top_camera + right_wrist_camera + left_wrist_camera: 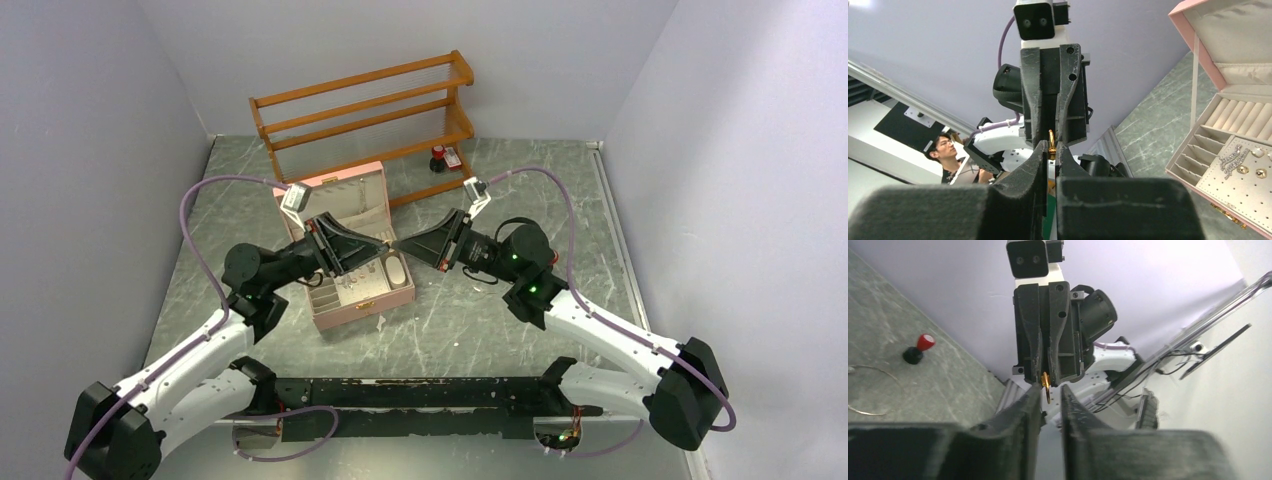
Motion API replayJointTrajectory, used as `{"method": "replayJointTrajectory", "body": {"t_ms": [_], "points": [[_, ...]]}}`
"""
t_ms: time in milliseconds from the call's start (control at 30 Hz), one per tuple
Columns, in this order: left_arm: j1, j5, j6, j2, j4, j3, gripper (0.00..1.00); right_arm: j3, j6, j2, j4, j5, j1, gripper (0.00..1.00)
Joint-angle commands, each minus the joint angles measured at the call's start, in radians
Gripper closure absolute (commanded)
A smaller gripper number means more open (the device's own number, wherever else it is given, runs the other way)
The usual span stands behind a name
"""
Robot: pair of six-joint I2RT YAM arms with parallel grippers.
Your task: Organize the mixed jewelry
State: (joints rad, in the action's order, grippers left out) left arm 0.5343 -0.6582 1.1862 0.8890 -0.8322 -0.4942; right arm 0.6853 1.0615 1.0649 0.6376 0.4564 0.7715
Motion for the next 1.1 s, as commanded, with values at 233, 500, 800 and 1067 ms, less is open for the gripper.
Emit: {"method": "replayJointTrajectory", "body": {"t_ms": [233,500,800,1067], "points": [[-0.004,0.26,-0.277,-0.165,0.454,-0.058,0.16,0.137,-0.144,0.024,-0.324,-0.09,-0.006,0.97],[-0.004,0.84,-0.534,-0.266,1.099,-0.252,0.09,0.342,-0.339,0.184,-0.704,-0.31,0.049,0.96],[-0.004,1.235,-0.675,-0.342,1.276,-0.324,0.1,0.653,-0.478,0.524,-0.996,-0.708,0.218,0.95],[-0.003,1.381,-0.708,-0.383,1.28,-0.29,0.1,0.863,-0.552,0.771,-1.103,-0.933,0.296,0.96]]}}
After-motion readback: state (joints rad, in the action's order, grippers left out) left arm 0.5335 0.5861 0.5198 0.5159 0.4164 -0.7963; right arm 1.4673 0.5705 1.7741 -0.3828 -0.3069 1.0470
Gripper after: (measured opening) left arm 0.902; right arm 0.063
